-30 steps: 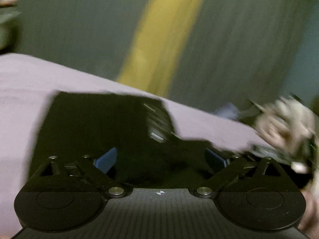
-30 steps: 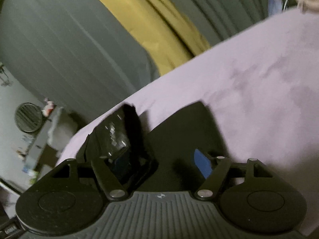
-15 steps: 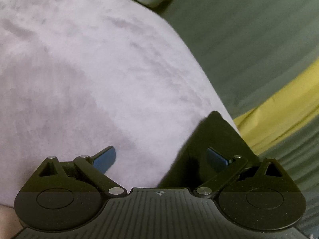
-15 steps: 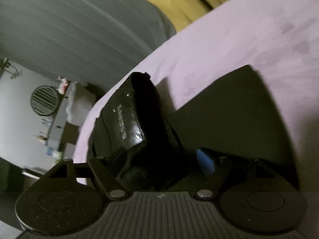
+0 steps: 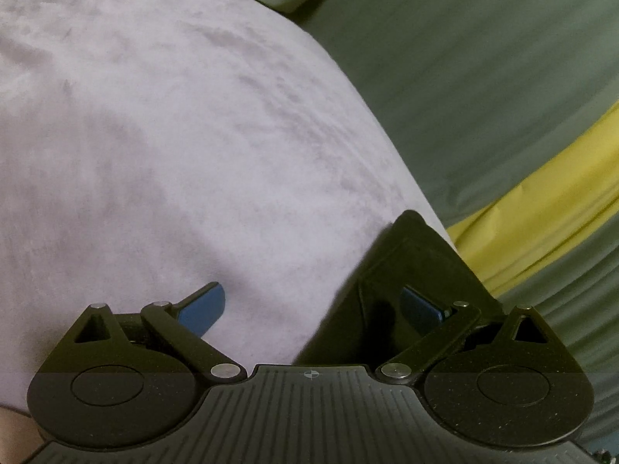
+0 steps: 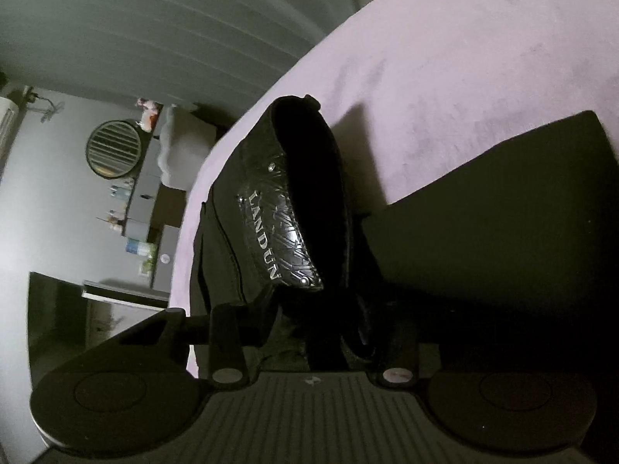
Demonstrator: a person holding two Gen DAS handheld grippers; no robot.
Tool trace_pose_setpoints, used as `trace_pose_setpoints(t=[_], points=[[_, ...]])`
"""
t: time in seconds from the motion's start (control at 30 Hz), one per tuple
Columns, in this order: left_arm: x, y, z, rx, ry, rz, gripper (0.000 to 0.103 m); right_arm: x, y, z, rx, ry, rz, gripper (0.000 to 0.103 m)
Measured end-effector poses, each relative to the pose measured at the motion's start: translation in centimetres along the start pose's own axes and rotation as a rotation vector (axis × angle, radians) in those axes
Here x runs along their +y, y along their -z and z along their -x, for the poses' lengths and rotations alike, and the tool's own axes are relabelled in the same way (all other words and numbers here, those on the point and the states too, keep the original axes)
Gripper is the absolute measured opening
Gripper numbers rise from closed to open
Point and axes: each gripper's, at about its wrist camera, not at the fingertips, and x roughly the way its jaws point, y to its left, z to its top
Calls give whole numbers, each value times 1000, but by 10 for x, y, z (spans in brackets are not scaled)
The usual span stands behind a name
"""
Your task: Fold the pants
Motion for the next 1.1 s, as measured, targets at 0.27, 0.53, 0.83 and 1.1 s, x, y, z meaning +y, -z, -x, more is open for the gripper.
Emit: trace_pose_setpoints(t=[0.27,0.53,0.83,1.1], points=[[1,1,-1,-17,-2,5,101,18,4,-19,-13,-20,9,56],[12,-1,10,-71,9,86,101,92,40,8,-203,92,256,22],[-5,3,14,-25,80,-59,101,124,78,84,-436,36,310,19],[-45,29,-9,164,105,-366,101,33,78,99,-378,440,110,41]])
